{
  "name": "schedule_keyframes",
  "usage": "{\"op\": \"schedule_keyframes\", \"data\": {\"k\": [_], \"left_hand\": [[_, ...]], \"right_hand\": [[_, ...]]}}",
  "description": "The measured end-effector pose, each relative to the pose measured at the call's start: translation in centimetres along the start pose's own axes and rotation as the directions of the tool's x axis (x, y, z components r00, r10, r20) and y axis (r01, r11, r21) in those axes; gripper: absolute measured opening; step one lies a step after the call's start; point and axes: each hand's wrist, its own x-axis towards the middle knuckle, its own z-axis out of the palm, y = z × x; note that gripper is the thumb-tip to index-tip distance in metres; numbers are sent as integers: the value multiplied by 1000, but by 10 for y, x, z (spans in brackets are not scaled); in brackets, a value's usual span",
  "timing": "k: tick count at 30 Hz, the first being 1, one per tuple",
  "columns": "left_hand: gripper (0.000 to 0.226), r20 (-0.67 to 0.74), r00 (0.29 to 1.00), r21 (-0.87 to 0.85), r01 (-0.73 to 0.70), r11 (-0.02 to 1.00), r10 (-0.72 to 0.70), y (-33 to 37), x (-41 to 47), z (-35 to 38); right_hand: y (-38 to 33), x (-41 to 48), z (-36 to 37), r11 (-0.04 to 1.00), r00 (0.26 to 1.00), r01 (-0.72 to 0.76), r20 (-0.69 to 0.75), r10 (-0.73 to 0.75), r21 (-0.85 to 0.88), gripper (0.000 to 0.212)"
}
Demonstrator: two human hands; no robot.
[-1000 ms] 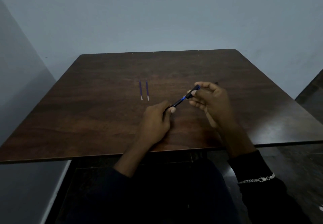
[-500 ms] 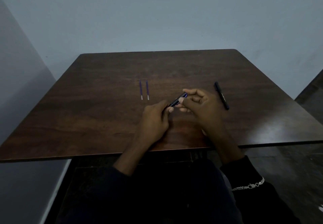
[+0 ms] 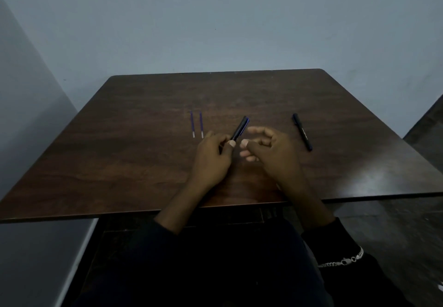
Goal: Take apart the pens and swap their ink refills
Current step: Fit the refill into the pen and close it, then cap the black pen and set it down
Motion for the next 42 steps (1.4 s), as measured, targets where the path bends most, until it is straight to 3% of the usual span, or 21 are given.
{"op": "schedule_keyframes", "data": {"k": [4, 7, 11, 15, 18, 24, 28, 33, 38, 42], "left_hand": [[23, 101, 978, -263, 203, 943, -182, 15, 11, 14], [27, 166, 949, -325, 308, 894, -267, 30, 26, 27], [25, 214, 908, -323, 415, 851, -361, 49, 55, 48], [7, 270, 856, -248, 503, 828, -440, 68, 84, 78], [18, 295, 813, -171, 562, 809, -502, 75, 98, 97], [17, 192, 864, -31, 479, 877, -465, 77, 113, 114], [20, 188, 861, 5, 480, 877, -472, 72, 120, 118], [13, 165, 866, 50, 472, 880, -473, 70, 125, 120], [12, 158, 867, 42, 472, 881, -472, 69, 123, 118], [13, 200, 858, -16, 485, 874, -473, 68, 119, 115]], "right_hand": [[-1, 2, -9, 990, 1000, -11, 28, 15, -137, 22], [-6, 6, -23, 971, 1000, 1, 10, 1, -238, 19], [-11, 17, -44, 927, 998, -40, -54, 21, -372, 24], [-12, 34, -56, 809, 986, -68, -162, -33, -584, 11], [-6, 45, -62, 725, 975, -140, -221, -17, -674, 21], [4, 55, -62, 606, 965, -218, -260, 19, -765, 34], [8, 57, -63, 542, 968, -204, -249, -11, -815, 32], [10, 57, -63, 496, 971, -174, -231, -57, -851, 31], [14, 58, -61, 474, 973, -184, -227, -36, -861, 17], [18, 59, -64, 482, 974, -163, -219, -61, -861, 28]]}}
